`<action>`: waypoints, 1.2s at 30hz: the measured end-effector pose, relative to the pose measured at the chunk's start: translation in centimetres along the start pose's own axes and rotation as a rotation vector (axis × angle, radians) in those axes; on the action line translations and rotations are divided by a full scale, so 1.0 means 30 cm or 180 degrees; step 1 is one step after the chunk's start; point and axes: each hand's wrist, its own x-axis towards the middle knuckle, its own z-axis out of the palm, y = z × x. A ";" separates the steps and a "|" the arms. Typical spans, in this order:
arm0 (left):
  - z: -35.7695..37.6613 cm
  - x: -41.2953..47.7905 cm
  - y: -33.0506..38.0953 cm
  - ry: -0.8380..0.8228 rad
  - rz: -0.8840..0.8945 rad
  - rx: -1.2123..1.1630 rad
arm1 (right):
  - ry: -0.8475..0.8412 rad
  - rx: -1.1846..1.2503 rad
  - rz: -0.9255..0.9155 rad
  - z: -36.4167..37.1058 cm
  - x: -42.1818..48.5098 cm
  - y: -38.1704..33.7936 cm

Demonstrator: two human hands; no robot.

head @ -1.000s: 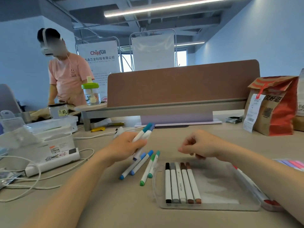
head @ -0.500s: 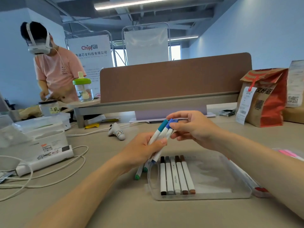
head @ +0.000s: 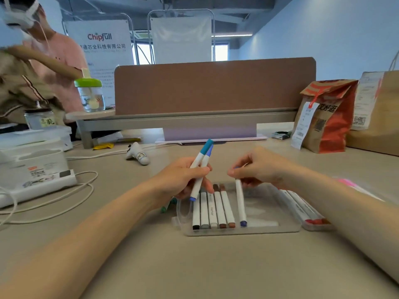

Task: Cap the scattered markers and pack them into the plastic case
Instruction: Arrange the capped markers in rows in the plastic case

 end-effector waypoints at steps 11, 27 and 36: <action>0.027 0.015 -0.026 -0.0221 -0.0133 0.0191 | 0.0486 -0.0121 0.0020 0.071 0.019 0.012; 0.027 0.023 -0.027 -0.0248 -0.0229 0.0284 | -0.0363 -0.0748 0.0346 0.047 0.003 0.011; 0.030 0.015 -0.023 -0.0284 -0.0246 0.0267 | -0.0266 -0.1194 0.0127 0.065 -0.009 0.014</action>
